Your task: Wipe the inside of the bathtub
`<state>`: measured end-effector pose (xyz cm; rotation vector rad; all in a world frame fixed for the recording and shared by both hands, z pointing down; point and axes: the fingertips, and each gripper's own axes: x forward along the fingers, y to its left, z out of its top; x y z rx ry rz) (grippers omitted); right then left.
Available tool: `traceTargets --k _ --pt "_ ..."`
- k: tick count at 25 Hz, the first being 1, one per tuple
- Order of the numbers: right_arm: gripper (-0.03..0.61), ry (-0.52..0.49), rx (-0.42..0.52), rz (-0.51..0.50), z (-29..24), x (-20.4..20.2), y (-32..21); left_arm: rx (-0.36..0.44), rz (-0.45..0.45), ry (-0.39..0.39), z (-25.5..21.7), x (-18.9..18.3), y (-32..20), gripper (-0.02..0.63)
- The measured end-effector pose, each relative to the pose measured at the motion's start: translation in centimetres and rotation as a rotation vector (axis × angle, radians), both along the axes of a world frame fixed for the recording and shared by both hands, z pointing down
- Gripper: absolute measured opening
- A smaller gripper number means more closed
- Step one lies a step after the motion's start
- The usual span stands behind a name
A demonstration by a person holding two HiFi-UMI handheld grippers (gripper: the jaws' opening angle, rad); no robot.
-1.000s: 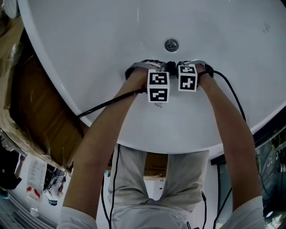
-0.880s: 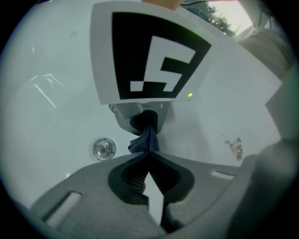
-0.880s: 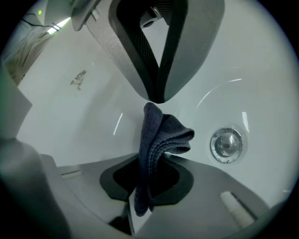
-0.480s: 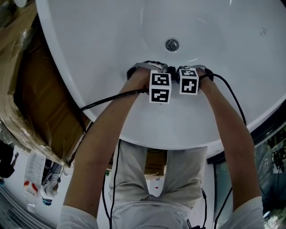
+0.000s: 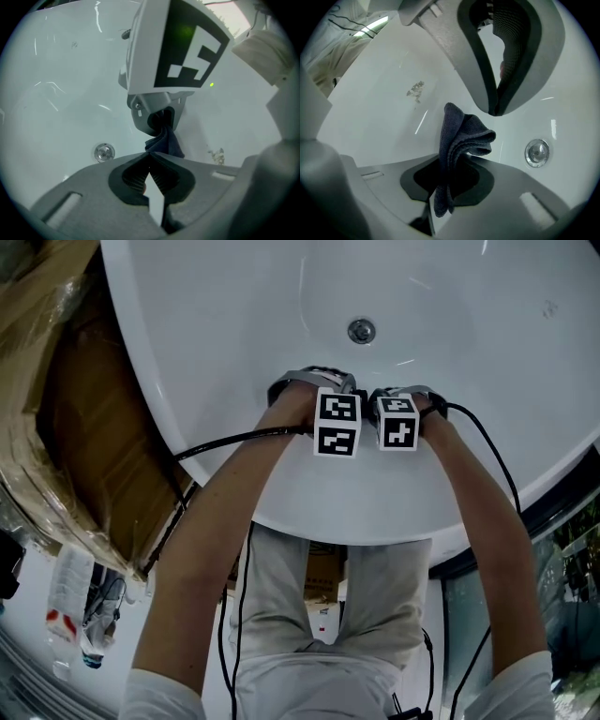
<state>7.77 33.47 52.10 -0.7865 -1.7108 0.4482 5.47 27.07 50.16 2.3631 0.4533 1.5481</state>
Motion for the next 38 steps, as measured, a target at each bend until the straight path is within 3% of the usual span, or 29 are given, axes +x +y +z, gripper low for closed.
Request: traceTargets --k 22,38 --pt "0.057 -0.048 -0.054 -0.051 -7.2 0.2 3.3 -0.02 0.026 0.022 -3.9 0.1 1.1 0.0" --pt "0.055 -0.044 -0.075 -0.045 -12.4 0.3 5.5 0.018 0.038 0.041 -7.0 0.5 2.0 0.0"
